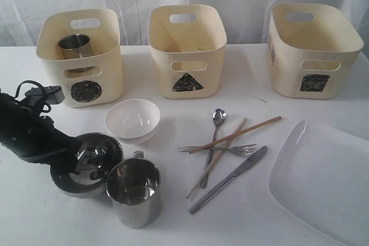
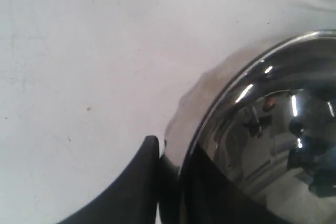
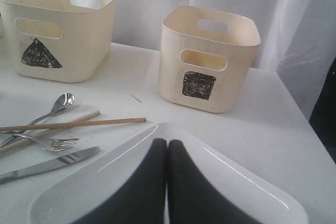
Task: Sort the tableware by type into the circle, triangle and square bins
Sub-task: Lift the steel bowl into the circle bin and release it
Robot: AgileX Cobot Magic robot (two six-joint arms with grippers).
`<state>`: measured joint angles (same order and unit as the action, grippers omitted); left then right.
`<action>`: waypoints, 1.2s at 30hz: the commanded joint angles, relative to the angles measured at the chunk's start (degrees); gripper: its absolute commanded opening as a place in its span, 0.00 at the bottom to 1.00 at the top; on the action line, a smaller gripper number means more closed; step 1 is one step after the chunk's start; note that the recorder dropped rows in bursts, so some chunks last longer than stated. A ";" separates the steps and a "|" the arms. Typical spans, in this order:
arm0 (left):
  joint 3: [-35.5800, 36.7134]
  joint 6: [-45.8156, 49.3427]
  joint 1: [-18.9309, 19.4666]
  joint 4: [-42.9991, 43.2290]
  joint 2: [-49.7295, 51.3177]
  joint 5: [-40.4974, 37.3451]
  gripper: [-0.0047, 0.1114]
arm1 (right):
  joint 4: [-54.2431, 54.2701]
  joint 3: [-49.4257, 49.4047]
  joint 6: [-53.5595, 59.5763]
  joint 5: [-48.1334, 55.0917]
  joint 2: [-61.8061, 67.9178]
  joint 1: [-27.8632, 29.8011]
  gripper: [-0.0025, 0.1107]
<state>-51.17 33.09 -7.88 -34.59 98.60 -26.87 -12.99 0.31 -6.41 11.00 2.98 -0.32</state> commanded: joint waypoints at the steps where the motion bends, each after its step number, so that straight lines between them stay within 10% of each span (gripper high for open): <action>1: 0.39 0.14 -0.23 0.60 -0.17 -1.34 0.04 | -0.17 -0.31 0.14 -0.33 -0.32 0.32 0.02; 11: -3.61 -0.10 -0.23 9.86 -14.87 -1.25 0.04 | -0.17 -0.31 0.14 -0.33 -0.32 0.32 0.02; 16: -16.57 -5.70 -0.23 15.11 -18.81 6.73 0.04 | -0.17 -0.31 0.14 -0.33 -0.32 0.32 0.02; 36: -59.19 -29.03 1.91 33.21 19.78 6.68 0.04 | -0.17 -0.31 0.14 -0.33 -0.32 0.32 0.02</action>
<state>-107.09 7.21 -7.42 -1.64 115.34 -20.43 -12.99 0.31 -6.41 11.00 2.98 -0.32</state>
